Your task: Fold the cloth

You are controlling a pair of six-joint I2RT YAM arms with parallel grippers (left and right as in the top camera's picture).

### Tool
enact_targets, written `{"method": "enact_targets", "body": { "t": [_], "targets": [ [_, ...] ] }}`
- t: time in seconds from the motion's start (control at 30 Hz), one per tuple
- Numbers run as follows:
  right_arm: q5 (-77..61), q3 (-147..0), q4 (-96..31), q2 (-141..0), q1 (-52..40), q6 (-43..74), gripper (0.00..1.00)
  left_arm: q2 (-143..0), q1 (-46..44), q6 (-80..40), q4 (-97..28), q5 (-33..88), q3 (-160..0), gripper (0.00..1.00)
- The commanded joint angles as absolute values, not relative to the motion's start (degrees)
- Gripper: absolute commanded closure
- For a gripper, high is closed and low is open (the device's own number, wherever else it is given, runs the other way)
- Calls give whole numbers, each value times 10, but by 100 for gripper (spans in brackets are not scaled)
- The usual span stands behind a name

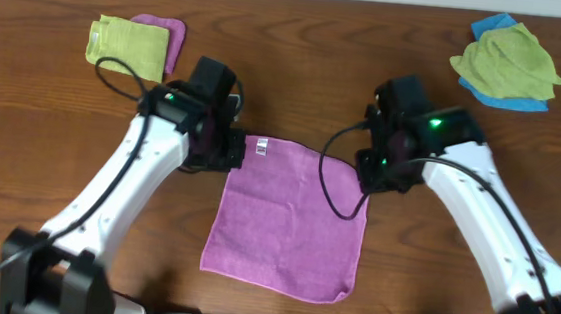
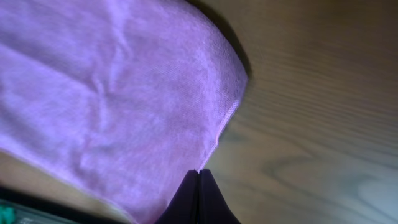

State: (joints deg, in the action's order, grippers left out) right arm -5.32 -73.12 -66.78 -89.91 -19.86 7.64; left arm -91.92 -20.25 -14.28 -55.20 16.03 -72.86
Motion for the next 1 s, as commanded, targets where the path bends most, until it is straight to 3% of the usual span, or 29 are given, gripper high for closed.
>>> {"method": "enact_targets", "body": {
  "t": [0.0, 0.47, 0.97],
  "targets": [
    [-66, -687, -640, -908, -198, 82, 99, -956, -199, -135, -531, 151, -723, 94],
    [-97, -637, -554, -966, -198, 81, 99, -1068, -225, -135, -432, 184, -723, 94],
    [-77, -636, -514, -1030, -198, 97, 99, -1087, -226, -135, -400, 140, -723, 94]
  ]
}}
